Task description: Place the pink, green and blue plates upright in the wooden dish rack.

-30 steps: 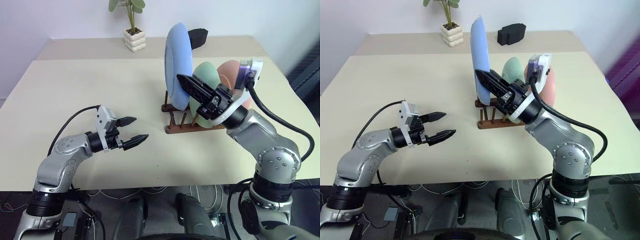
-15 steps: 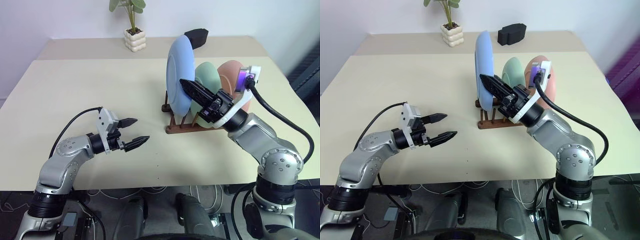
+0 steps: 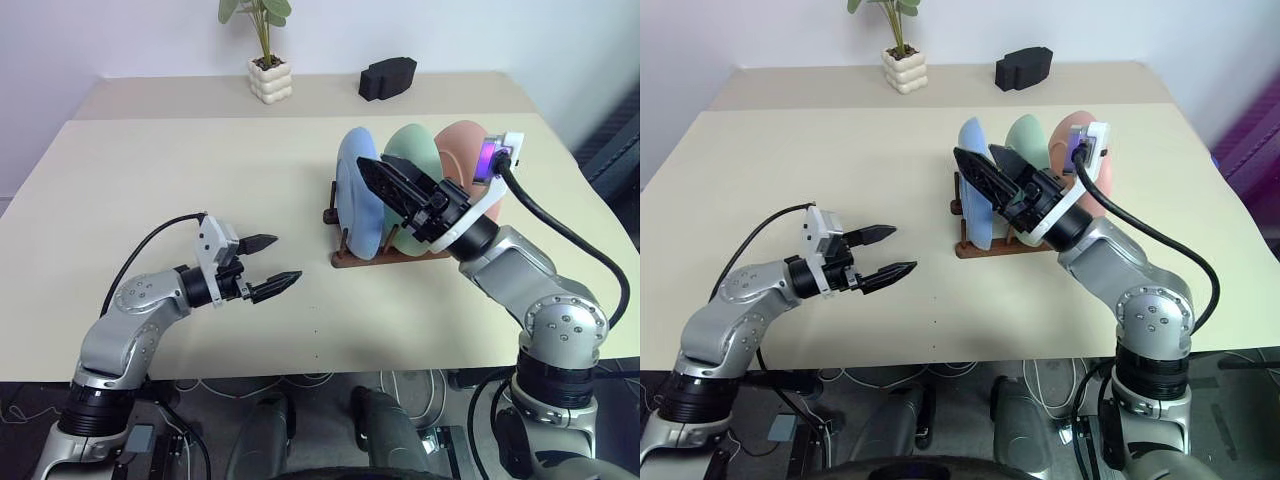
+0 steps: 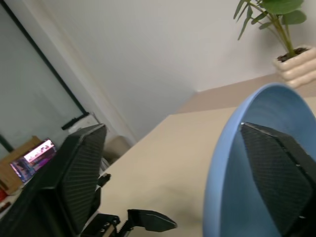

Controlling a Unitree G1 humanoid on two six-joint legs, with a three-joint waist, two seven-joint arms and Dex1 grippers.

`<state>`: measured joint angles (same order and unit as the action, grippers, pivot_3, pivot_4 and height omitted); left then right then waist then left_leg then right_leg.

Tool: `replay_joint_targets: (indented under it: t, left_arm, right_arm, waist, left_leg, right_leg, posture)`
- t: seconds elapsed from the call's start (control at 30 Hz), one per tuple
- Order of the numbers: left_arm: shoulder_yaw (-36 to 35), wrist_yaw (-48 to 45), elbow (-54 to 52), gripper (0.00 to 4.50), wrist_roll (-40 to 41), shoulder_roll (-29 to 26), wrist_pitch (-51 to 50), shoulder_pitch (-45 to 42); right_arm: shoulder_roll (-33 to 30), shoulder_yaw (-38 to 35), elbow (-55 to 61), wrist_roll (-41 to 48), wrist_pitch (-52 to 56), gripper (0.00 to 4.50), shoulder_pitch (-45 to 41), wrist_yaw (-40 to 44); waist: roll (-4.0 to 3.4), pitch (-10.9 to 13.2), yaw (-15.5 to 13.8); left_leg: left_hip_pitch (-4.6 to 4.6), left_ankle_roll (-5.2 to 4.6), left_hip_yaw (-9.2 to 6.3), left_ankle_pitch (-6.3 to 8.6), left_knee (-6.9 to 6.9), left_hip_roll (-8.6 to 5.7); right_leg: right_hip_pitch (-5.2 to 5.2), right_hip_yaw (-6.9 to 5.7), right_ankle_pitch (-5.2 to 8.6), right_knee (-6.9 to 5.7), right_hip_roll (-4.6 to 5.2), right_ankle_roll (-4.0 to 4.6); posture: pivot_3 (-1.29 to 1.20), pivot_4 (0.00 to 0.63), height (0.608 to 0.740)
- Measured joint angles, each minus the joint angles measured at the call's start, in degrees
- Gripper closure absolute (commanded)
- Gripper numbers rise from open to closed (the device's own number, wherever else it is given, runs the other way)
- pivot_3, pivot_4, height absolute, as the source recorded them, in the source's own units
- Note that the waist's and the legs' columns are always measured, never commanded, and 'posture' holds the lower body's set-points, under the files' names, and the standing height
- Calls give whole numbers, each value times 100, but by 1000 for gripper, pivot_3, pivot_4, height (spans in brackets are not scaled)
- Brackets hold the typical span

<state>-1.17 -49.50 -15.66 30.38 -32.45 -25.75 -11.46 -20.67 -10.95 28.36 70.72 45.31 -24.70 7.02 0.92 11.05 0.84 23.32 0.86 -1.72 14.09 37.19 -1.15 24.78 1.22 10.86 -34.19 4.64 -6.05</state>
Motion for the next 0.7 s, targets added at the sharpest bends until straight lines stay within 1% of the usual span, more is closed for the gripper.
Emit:
replay_joint_targets:
  t: [0.13,0.23,0.37,0.5,0.53,0.57,0.6,0.67,0.7]
  left_arm:
    - [6,-1,1,0,-22,18,7,-3]
    - [25,-6,15,0,-43,56,15,-10]
    - [48,-20,69,0,-74,120,30,-34]
    - [90,-20,251,0,-153,233,128,-173]
    - [107,-28,294,0,-164,272,142,-240]
    - [155,-58,371,0,-185,295,176,-340]
    - [162,-75,442,0,-219,292,230,-369]
    - [217,-121,702,0,-335,313,349,-458]
    - [227,-127,820,0,-385,325,409,-474]
  right_arm:
    - [-157,14,19,-105,-5,48,-10,34]
    - [-463,29,188,-199,-11,48,-102,173]
    - [-994,4,586,-449,-181,48,-180,614]
    - [-1792,-522,902,-782,-453,48,69,1198]
    - [-1963,-729,967,-876,-535,48,292,1375]
    - [-2215,-1136,1014,-953,-629,48,806,1684]
    - [-2324,-1393,1011,-1003,-653,48,1144,1866]
    - [-2404,-2144,949,-1091,-720,48,2066,2352]
    - [-2400,-2382,918,-1098,-747,48,2399,2534]
  waist:
    - [0,0,-1]
    - [0,0,-5]
    - [0,0,-16]
    - [5,-2,-49]
    - [6,-3,-70]
    - [7,-3,-125]
    - [7,-4,-139]
    - [7,-4,-170]
    - [7,-4,-161]
  left_leg:
    - [0,0,0,0,0,0]
    - [1,0,0,0,1,0]
    - [3,0,0,0,2,0]
    - [5,-2,-1,1,7,-2]
    - [6,-3,-1,1,8,-3]
    - [5,-6,-1,3,8,-3]
    - [4,-8,2,5,9,-3]
    - [4,-9,4,6,12,-4]
    - [4,-10,4,6,15,-3]
  right_leg:
    - [0,0,0,0,0,0]
    - [0,0,0,2,0,0]
    - [0,-1,2,5,0,1]
    - [-6,-2,3,14,2,0]
    - [-9,-3,4,16,2,-1]
    - [-12,-3,5,19,2,-2]
    - [-14,-2,6,19,2,-3]
    - [-16,-1,6,19,3,-3]
    - [-16,-1,5,18,3,-3]
  posture:
    - [0,150,736]
    - [0,150,736]
    - [0,150,736]
    - [0,150,736]
    - [0,150,736]
    - [0,150,736]
    - [0,150,736]
    - [0,150,736]
    - [0,150,736]
